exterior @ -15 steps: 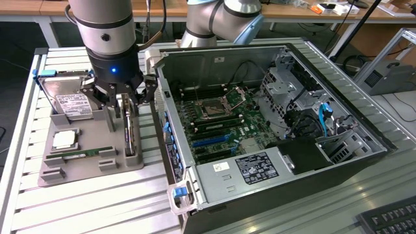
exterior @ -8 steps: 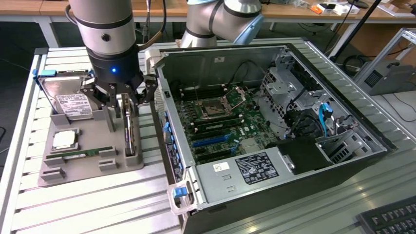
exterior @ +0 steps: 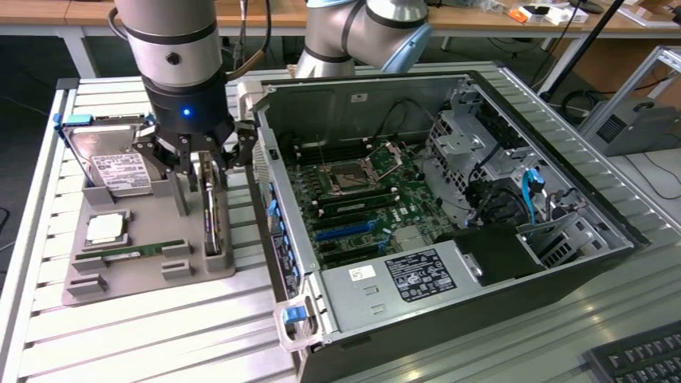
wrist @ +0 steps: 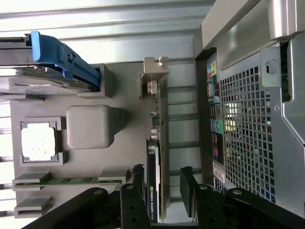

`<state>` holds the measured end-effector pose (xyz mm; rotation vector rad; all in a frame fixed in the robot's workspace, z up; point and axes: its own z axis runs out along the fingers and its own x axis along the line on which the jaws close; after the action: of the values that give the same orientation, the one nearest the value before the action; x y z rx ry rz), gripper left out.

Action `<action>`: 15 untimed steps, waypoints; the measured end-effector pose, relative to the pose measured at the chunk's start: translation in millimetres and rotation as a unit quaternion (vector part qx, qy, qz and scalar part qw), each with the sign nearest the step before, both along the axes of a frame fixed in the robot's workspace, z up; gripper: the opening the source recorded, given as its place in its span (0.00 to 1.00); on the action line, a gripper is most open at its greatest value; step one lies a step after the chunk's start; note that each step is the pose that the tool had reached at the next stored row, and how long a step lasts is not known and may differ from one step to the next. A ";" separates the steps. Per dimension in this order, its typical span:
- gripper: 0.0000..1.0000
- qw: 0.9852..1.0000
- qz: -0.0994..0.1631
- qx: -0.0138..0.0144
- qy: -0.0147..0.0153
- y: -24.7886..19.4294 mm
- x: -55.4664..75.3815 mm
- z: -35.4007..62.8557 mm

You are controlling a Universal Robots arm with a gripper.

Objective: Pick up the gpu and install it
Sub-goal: 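Pick up the gpu and move the gpu toward the slot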

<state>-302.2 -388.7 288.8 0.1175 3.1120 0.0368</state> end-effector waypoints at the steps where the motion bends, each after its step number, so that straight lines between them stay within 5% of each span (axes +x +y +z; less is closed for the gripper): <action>1: 0.44 1.000 0.000 -0.001 0.000 0.1 0.1 -0.4; 15: 0.44 1.000 0.000 -0.003 0.000 0.1 -0.1 -8.3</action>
<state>-302.3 -388.6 280.4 0.1174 3.1122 0.0281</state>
